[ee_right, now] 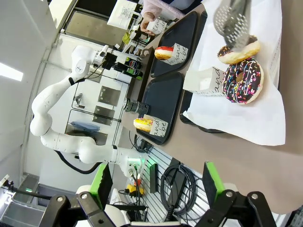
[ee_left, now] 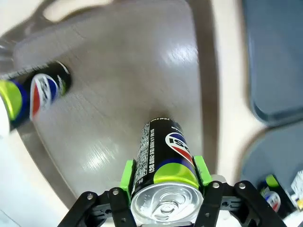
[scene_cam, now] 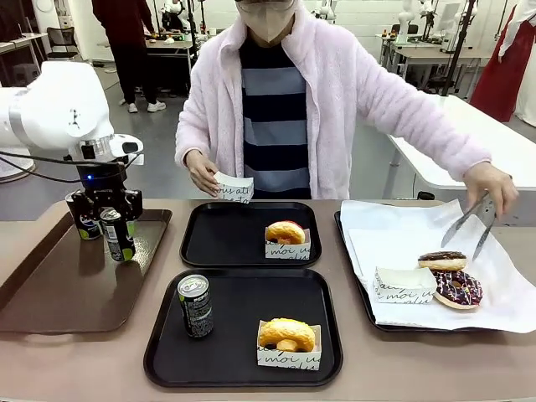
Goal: Set up donuts and drinks on trays.
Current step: Pick up one Pepsi coke from the Handle tray and place it on the Flat Tray without a Pepsi coke.
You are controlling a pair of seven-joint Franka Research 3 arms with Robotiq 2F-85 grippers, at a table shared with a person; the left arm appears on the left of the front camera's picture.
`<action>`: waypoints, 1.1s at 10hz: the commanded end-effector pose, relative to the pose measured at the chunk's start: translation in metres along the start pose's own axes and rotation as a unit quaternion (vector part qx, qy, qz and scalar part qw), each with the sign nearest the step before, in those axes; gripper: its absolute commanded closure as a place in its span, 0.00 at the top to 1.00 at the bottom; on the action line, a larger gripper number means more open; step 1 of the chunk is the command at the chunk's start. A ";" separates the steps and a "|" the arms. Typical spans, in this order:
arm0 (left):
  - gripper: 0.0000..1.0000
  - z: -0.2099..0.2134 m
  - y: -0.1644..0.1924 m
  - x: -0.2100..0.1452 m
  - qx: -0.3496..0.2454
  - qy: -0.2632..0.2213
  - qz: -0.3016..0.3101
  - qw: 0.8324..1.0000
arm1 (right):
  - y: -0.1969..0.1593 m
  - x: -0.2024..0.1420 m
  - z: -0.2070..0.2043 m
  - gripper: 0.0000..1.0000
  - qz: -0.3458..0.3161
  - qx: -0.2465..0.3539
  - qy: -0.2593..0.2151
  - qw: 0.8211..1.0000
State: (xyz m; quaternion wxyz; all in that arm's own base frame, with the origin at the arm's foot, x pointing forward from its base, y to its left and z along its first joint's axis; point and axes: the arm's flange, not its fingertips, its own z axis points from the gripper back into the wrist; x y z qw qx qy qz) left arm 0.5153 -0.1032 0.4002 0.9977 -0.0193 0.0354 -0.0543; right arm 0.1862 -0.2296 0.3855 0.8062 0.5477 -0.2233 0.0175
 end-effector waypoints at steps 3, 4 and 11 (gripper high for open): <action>0.00 0.092 -0.050 -0.094 0.015 -0.011 -0.095 0.995 | 0.000 -0.002 -0.002 1.00 0.008 0.006 -0.002 1.000; 0.00 0.098 -0.054 -0.111 0.013 -0.021 -0.106 0.994 | 0.000 -0.002 -0.002 1.00 0.008 0.006 -0.002 1.000; 0.59 0.123 -0.085 -0.112 0.020 -0.072 -0.143 0.987 | 0.000 -0.002 -0.002 1.00 0.008 0.006 -0.002 1.000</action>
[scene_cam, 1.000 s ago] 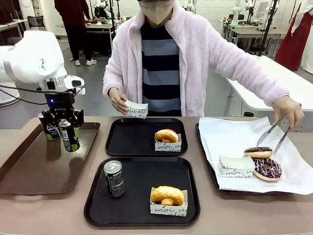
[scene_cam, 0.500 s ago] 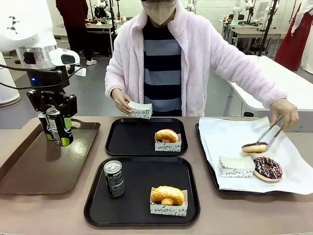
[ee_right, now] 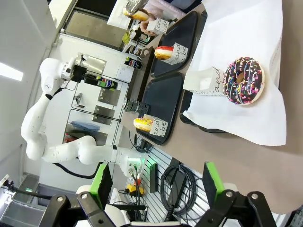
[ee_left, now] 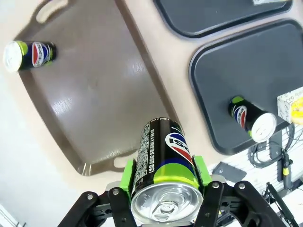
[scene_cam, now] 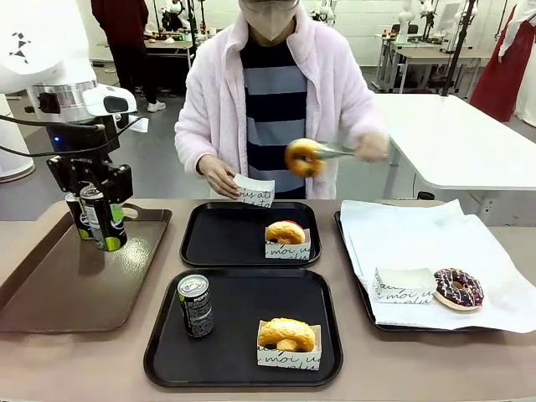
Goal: Set up donuts and drinks on trays.
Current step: Pick up one Pepsi coke from the Handle tray and place it on the Flat Tray without a Pepsi coke.
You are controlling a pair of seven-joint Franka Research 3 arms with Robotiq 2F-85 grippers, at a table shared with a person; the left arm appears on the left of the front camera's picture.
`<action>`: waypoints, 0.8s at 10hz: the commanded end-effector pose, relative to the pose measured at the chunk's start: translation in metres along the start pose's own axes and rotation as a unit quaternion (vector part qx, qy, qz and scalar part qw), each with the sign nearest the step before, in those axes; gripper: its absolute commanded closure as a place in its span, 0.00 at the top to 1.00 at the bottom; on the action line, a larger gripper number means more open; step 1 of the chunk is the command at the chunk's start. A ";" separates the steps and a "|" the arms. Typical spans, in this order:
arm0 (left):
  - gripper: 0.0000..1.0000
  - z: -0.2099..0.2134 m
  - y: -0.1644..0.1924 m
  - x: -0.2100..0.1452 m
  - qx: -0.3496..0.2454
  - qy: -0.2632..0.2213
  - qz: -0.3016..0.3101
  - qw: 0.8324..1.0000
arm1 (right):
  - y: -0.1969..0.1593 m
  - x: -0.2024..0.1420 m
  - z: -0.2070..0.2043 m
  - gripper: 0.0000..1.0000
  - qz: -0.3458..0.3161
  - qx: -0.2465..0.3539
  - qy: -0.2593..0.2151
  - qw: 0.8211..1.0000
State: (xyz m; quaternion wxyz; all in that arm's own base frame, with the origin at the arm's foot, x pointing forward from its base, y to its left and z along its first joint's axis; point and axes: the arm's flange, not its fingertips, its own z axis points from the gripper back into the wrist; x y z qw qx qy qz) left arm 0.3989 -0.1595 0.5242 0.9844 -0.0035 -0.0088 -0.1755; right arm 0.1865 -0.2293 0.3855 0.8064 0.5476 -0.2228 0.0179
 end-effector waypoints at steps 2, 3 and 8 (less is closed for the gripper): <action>0.59 0.009 -0.032 0.026 0.009 -0.051 -0.036 0.998 | 0.000 -0.002 -0.001 1.00 0.007 0.006 -0.003 1.000; 0.59 0.007 -0.043 0.041 0.009 -0.054 -0.049 0.997 | 0.000 -0.002 -0.001 1.00 0.007 0.006 -0.003 1.000; 0.59 -0.030 -0.080 0.087 -0.018 -0.041 -0.074 0.996 | 0.000 -0.002 -0.001 1.00 0.007 0.006 -0.003 1.000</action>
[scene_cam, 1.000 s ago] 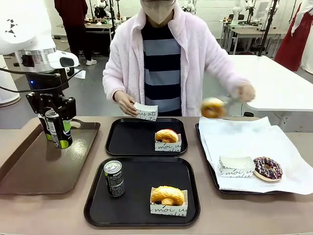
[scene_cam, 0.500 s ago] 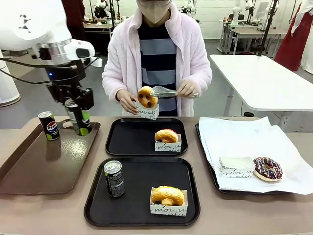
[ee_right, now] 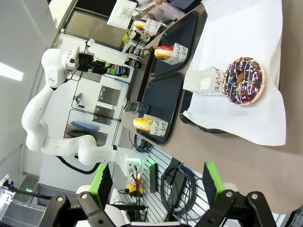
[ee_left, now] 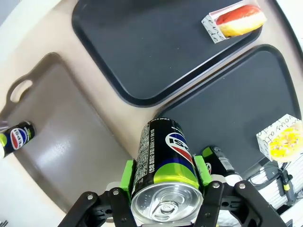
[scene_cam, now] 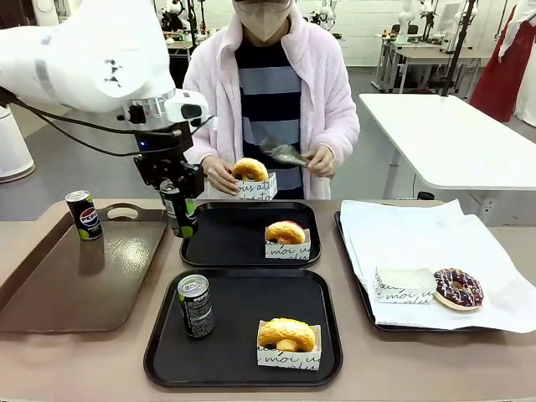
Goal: Set up donuts and drinks on trays.
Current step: Pick up one Pepsi coke from the Handle tray and place it on the Flat Tray without a Pepsi coke.
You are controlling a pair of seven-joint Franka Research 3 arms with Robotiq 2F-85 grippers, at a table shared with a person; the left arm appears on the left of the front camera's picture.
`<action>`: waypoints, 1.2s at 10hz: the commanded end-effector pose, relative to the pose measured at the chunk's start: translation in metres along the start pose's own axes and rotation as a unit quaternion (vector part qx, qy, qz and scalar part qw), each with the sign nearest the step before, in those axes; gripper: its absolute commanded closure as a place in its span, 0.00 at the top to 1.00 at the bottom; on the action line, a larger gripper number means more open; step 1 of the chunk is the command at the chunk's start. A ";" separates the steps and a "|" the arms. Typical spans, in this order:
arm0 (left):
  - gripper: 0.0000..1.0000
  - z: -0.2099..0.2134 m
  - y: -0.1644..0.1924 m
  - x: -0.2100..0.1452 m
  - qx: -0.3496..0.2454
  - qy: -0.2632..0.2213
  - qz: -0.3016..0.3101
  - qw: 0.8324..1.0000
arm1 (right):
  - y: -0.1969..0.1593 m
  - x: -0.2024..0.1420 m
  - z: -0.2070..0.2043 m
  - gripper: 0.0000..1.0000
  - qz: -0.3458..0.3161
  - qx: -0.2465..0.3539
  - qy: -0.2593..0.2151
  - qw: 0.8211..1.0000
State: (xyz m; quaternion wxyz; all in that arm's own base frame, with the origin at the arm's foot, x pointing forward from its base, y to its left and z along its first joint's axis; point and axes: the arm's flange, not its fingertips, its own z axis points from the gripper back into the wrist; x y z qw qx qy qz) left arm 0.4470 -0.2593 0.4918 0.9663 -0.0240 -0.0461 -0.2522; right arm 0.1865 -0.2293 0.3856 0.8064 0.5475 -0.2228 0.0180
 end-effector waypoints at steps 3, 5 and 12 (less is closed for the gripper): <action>0.59 0.040 0.047 -0.062 -0.004 0.042 -0.019 0.999 | 0.000 -0.002 -0.001 1.00 0.007 0.006 -0.003 1.000; 0.59 0.063 0.079 -0.132 0.001 0.066 -0.039 0.997 | 0.000 -0.002 -0.001 1.00 0.007 0.006 -0.003 1.000; 0.59 0.074 0.095 -0.166 0.005 0.069 -0.022 0.997 | 0.000 -0.002 -0.001 1.00 0.007 0.006 -0.003 1.000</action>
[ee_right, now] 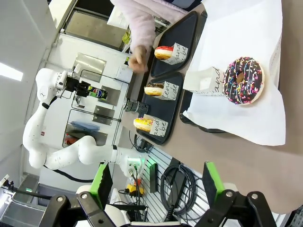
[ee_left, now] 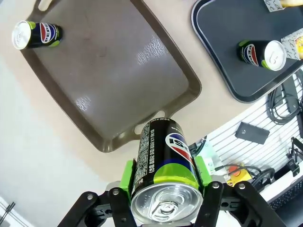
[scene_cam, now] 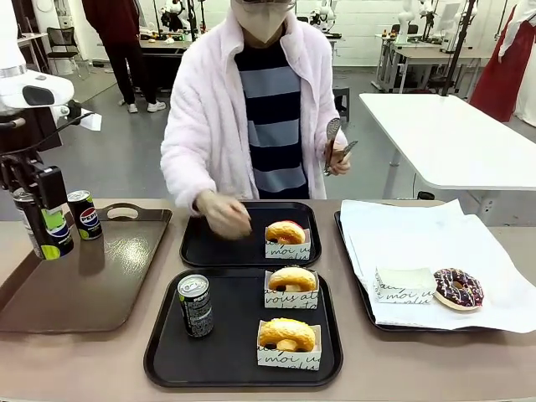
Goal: Set up donuts and drinks on trays.
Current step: Pick up one Pepsi coke from the Handle tray and place it on the Flat Tray without a Pepsi coke.
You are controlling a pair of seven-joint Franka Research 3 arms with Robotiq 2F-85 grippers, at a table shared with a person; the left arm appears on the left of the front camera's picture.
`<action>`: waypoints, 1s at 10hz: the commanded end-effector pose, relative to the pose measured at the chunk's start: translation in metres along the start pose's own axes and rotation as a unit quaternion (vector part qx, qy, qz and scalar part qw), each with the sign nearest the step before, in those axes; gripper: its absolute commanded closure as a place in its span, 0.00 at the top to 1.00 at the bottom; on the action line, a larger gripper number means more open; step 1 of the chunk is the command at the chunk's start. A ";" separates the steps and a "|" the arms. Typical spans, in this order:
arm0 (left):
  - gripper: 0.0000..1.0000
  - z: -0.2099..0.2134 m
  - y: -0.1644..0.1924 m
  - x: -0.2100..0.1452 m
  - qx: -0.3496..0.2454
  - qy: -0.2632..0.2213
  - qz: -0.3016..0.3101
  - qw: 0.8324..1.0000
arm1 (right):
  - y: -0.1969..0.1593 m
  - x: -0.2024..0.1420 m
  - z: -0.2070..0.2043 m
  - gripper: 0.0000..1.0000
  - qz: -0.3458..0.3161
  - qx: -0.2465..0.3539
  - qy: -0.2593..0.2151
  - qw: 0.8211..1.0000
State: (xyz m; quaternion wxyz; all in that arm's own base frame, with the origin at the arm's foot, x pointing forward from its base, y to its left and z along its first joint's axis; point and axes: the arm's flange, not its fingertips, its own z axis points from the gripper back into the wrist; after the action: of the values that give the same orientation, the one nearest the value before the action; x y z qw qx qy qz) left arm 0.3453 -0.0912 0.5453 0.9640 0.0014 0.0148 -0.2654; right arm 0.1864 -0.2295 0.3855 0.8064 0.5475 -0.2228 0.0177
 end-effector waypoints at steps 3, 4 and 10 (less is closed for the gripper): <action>0.59 0.001 -0.001 -0.002 -0.003 0.003 -0.009 1.000 | 0.000 -0.002 -0.001 1.00 0.008 0.007 -0.003 1.000; 0.59 0.001 -0.001 -0.002 -0.003 0.003 -0.009 1.000 | 0.000 -0.002 -0.001 1.00 0.008 0.007 -0.003 1.000; 0.59 -0.001 -0.006 0.012 0.019 -0.015 -0.004 1.000 | 0.000 -0.002 -0.001 1.00 0.008 0.007 -0.003 1.000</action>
State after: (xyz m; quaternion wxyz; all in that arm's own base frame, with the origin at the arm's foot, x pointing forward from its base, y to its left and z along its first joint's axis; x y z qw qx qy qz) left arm 0.3463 -0.0949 0.5445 0.9630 0.0029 0.0128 -0.2692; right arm 0.1864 -0.2295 0.3855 0.8064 0.5475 -0.2228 0.0177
